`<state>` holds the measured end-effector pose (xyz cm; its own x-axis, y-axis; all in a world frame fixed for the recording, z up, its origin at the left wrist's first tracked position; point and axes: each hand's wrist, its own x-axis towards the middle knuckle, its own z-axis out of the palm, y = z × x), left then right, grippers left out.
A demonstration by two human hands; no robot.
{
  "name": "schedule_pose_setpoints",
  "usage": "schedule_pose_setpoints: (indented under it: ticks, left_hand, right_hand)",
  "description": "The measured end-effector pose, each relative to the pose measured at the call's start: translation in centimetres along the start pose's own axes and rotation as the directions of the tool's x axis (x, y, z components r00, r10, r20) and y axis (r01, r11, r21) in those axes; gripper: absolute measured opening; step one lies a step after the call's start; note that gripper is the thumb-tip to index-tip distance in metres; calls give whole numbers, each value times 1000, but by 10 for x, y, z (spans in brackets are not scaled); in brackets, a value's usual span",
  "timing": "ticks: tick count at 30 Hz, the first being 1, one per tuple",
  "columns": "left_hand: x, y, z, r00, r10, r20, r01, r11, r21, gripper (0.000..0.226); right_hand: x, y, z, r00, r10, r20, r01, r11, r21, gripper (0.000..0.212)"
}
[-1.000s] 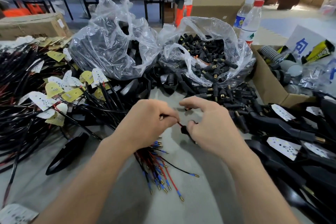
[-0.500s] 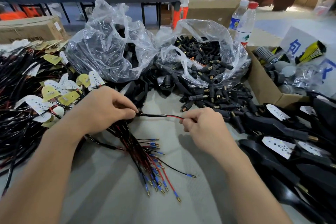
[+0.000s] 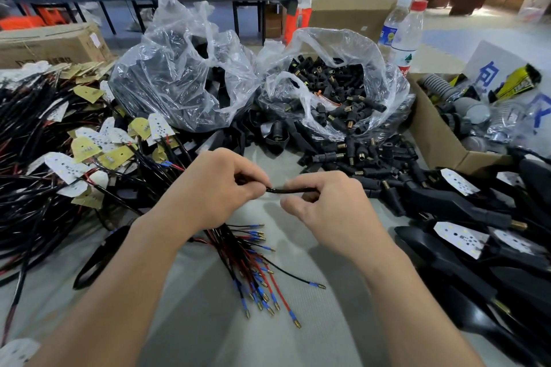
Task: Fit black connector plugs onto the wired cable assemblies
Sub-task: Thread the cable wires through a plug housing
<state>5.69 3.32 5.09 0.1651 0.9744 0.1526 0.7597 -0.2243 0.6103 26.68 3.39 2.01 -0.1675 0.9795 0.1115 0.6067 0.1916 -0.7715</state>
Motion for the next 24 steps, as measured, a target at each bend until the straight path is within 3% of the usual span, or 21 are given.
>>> schedule_pose_setpoints:
  ticks: [1,3,5,8,10,12,14,16,19,22,24]
  left_hand:
    - [0,1,2,1000,9,-18,-9,1000,-5,21]
    - [0,2,5,996,30,-84,-31,999,-17,17]
    - [-1,1,4,963,34,-266,-34,999,4,12]
    - [0,-8,-5,770,-82,-632,127,992,26,26]
    - [1,-19,-13,635,-277,-721,267,955,-131,37]
    - [6,-27,-18,617,-459,-639,277,887,-369,34]
    - [13,-31,-19,705,-576,-414,194,718,-669,24]
    - [15,-30,-19,809,-554,-194,146,510,-848,23]
    - [12,-30,-23,872,-482,-89,103,357,-928,31]
    - [11,-32,-28,866,-495,-67,81,271,-959,46]
    - [11,-32,-31,836,-536,-121,38,277,-960,46]
  right_hand:
    - [0,-1,-1,1000,-5,5,5,1000,3,7]
    - [1,-2,-2,999,-30,28,31,999,-21,20]
    - [1,-3,-3,999,-35,23,35,999,-7,32]
    - [1,-3,-7,999,-33,-42,37,994,99,34]
    - [2,-3,-10,996,-30,-86,45,982,181,32]
    - [2,-4,-13,995,-38,-92,59,969,241,31]
    - [1,-4,-13,997,-46,-67,62,961,269,30]
    - [0,-4,-12,998,-56,-40,65,967,245,29]
    - [0,-4,-9,998,-62,-9,62,983,175,29]
    - [0,-3,-2,999,-33,28,30,995,96,36]
    - [-1,-3,2,999,-14,52,11,999,42,34]
